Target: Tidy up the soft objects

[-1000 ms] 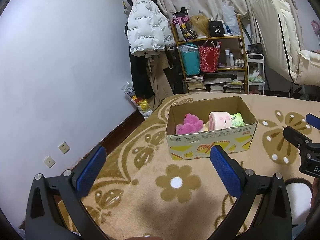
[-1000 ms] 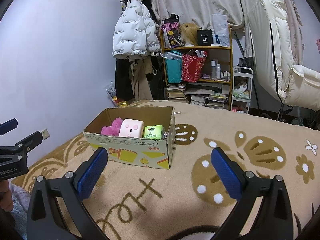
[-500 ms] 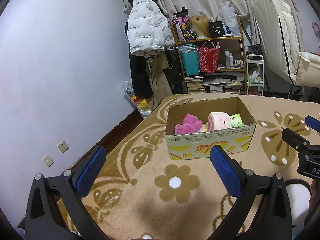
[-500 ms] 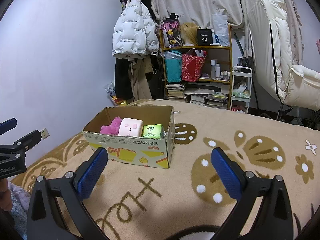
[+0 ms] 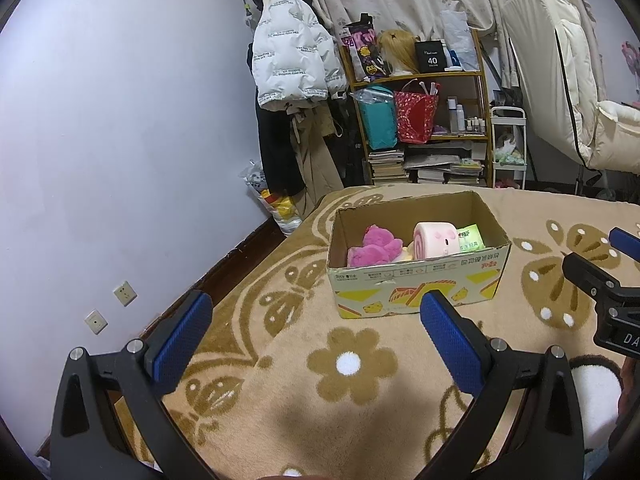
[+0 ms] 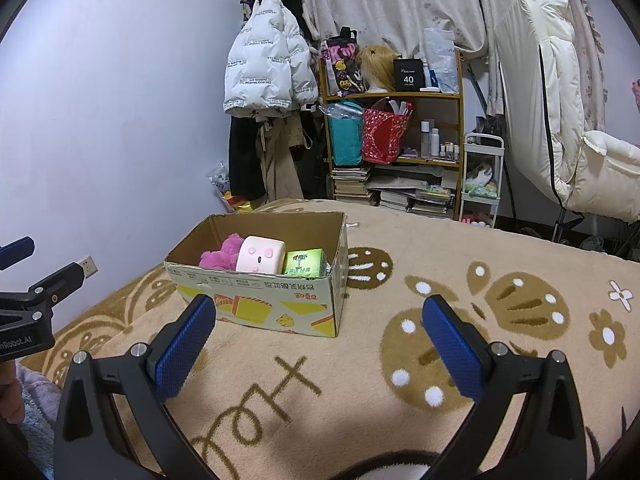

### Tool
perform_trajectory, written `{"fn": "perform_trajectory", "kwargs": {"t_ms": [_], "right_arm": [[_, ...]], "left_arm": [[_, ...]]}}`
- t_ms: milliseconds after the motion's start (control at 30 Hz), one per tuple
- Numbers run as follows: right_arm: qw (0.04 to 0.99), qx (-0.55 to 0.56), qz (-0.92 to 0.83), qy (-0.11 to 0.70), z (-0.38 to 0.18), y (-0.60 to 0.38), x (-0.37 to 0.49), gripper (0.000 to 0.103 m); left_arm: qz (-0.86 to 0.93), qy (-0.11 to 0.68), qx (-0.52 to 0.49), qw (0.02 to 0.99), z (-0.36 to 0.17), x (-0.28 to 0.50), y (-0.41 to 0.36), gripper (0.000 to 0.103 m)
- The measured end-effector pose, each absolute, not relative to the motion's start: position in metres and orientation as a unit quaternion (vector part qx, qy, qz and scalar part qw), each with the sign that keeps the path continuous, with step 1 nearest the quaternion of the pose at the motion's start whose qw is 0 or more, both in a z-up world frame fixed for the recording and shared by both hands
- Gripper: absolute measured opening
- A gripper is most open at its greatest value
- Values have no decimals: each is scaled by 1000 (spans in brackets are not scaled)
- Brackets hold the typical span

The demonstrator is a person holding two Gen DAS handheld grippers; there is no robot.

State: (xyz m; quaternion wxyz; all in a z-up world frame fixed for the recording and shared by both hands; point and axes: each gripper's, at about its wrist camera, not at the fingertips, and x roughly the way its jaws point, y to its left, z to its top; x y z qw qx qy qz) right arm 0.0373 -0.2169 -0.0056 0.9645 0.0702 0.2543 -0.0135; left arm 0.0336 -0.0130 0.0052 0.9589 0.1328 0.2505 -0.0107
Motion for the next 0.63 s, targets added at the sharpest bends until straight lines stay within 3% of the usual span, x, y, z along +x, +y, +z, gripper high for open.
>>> {"fn": "perform_trajectory", "kwargs": {"t_ms": [633], "right_arm": [[964, 67, -16, 255, -7, -219, 37, 103]], "left_arm": [[-17, 254, 134, 958, 1, 36, -17, 103]]}}
